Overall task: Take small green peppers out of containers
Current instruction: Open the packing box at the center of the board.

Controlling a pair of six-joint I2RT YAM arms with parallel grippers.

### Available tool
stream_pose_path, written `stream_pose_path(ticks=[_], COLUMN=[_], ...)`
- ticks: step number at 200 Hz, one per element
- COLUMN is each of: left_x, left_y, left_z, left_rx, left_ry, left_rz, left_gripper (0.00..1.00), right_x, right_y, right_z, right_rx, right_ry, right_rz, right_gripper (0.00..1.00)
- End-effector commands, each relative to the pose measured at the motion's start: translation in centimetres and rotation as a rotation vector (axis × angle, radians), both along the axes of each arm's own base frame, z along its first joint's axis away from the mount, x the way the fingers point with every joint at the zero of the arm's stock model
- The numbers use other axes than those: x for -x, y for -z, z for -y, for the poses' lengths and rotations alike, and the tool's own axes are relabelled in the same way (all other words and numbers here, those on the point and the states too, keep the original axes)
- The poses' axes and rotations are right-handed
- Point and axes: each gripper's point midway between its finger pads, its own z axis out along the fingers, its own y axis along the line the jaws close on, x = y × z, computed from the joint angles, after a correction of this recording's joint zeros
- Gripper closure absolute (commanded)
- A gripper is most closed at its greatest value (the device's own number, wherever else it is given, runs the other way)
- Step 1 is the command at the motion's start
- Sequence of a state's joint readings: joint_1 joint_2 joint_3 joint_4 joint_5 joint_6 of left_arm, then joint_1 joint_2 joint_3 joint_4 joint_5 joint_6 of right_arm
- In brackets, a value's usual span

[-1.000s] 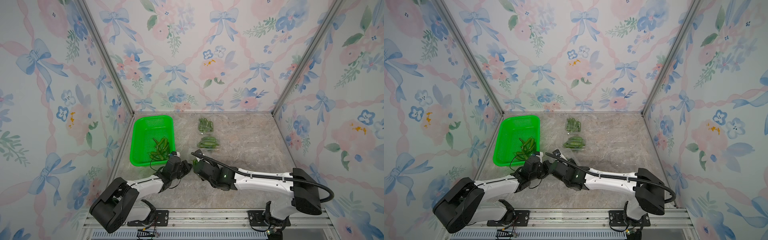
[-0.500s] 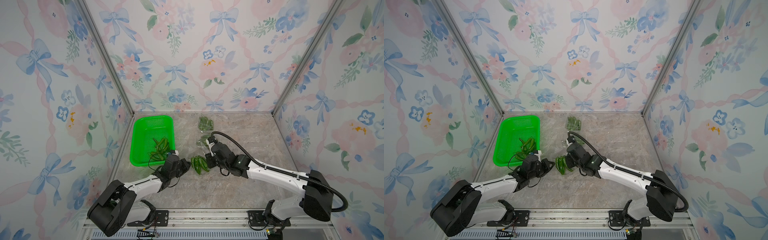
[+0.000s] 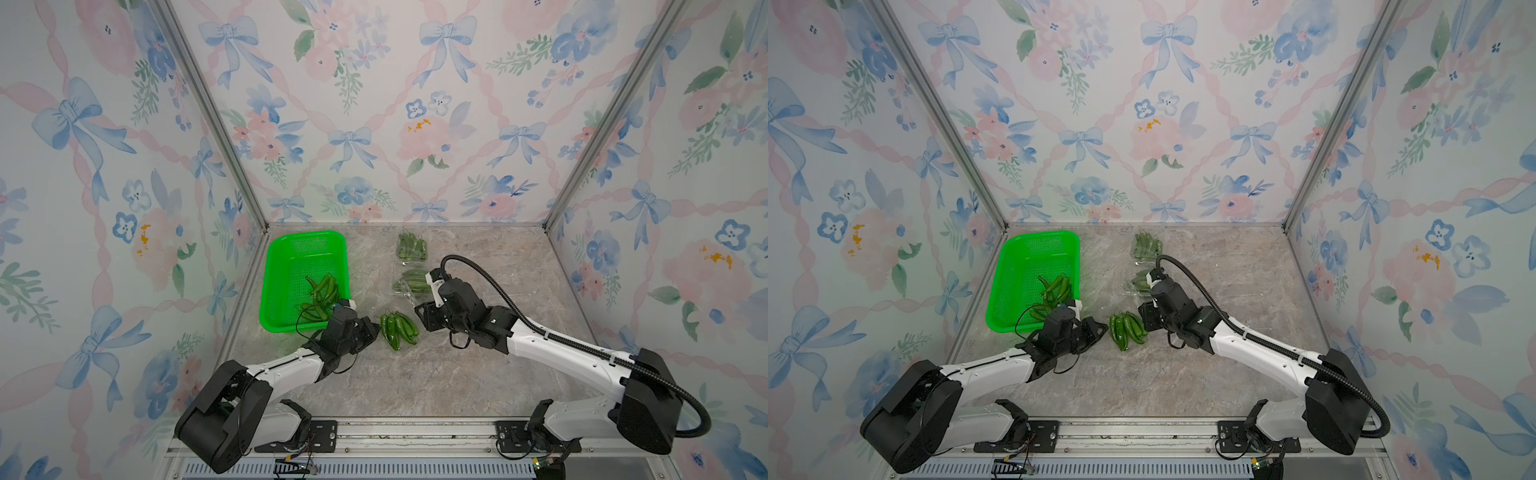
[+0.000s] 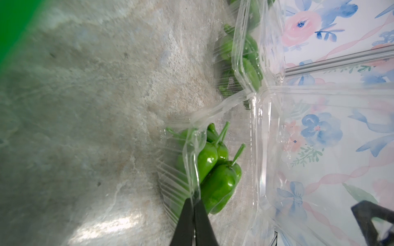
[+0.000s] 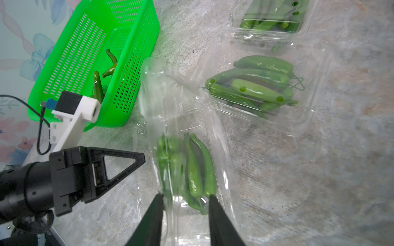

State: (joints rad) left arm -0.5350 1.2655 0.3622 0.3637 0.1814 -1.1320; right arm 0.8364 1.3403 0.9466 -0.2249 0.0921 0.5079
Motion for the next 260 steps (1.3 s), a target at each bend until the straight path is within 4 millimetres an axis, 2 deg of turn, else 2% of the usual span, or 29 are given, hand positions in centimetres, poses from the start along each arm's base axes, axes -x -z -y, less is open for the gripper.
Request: stream_pose_path(ticks=[1,38,55,67,80,114,163,183,199,230,260], left_x=[0.2,0.3,0.4,0.4,0.4,0.4,0.7,0.7,0.7,0.5,0.7], left_y=[-0.3,0.1,0.2,0.0,-0.4,-0.6,-0.5,-0.9,-1.5,-4.3,-7.1], left_z=[-0.2,-0.2,-0.2,-0.1,-0.2,-0.5,-0.8,-1.3,-1.6,-1.3,0.3], left_rx=[-0.010,-0.016,-0.016,-0.011,-0.007,-0.024,-0.031,-0.048,-0.065,-0.076,-0.117], left_ry=[0.014,0.018,0.023,0.026,0.023,0.018,0.016,0.004,0.001,0.049,0.157], left_rz=[0.008,-0.001,-0.006,-0.002,0.009,0.016,0.015,0.032,0.055,0.168,0.299], left_gripper=[0.88,0.82,0.82,0.81,0.79,0.74,0.71,0.68,0.67,0.63,0.58], right_x=[0.4,0.2,0.2,0.1,-0.1,-0.3,-0.3,-0.4,-0.6,-0.9,-0.4], right_y=[1.0,0.5,0.3,0.2,0.2,-0.2,-2.4,-3.1,-3.2,-2.4,-0.6], right_z=[2.6,4.4,4.7,5.2,6.4,10.9,15.5,15.4,14.0,9.7,5.7], right_rx=[0.035,0.020,0.014,0.022,0.033,0.078,0.094,0.049,-0.001,-0.111,-0.098], right_ry=[0.049,0.086,0.087,0.096,0.124,0.213,0.308,0.291,0.248,0.121,0.007], right_rz=[-0.039,-0.047,-0.045,-0.042,-0.041,-0.027,0.039,0.020,-0.003,-0.091,-0.178], right_gripper=[0.52,0.49,0.42,0.41,0.40,0.35,0.32,0.32,0.32,0.33,0.34])
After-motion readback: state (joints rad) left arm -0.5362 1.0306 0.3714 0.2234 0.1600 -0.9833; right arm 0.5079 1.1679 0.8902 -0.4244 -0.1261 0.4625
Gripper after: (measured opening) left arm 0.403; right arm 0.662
